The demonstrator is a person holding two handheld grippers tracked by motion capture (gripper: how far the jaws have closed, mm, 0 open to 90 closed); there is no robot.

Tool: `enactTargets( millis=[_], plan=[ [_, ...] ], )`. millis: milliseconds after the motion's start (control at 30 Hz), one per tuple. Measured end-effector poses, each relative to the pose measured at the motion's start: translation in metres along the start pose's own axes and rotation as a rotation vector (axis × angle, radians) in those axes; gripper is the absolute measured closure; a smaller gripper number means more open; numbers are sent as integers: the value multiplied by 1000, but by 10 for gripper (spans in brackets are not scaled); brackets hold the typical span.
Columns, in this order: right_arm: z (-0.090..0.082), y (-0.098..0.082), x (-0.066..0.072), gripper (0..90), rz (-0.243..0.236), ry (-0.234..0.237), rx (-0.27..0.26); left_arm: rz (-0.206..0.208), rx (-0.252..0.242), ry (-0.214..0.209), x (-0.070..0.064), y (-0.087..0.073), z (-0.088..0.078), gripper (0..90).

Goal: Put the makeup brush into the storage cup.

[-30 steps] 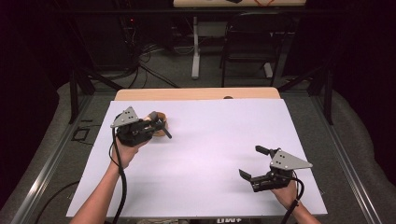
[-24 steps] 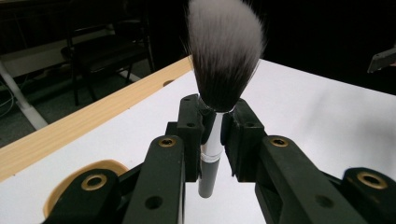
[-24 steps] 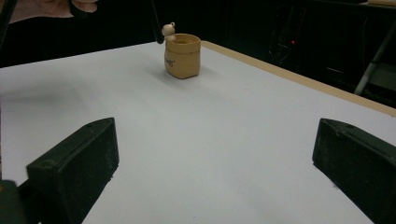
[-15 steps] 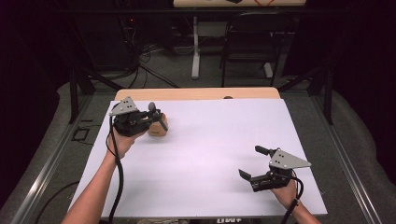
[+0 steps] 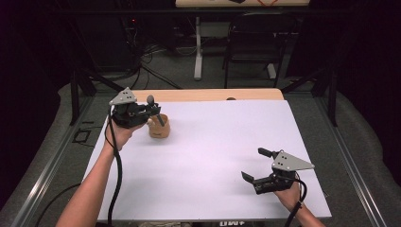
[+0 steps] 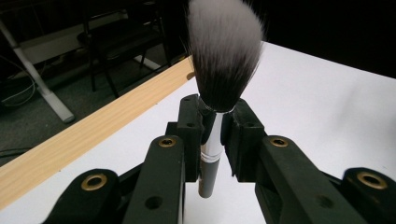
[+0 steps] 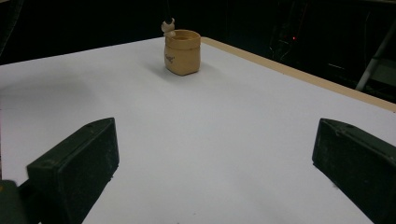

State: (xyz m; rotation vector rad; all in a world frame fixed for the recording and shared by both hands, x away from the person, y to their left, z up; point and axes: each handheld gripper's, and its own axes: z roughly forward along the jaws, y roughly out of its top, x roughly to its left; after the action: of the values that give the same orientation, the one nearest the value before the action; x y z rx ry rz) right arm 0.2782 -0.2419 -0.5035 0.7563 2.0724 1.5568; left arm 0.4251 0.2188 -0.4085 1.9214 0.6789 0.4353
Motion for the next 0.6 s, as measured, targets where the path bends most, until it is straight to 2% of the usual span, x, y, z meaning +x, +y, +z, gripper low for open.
enactTargets(
  millis=[600],
  plan=[
    [1,0,0,0,3,-1,7,-4,47,59,21,8,8,771]
  ],
)
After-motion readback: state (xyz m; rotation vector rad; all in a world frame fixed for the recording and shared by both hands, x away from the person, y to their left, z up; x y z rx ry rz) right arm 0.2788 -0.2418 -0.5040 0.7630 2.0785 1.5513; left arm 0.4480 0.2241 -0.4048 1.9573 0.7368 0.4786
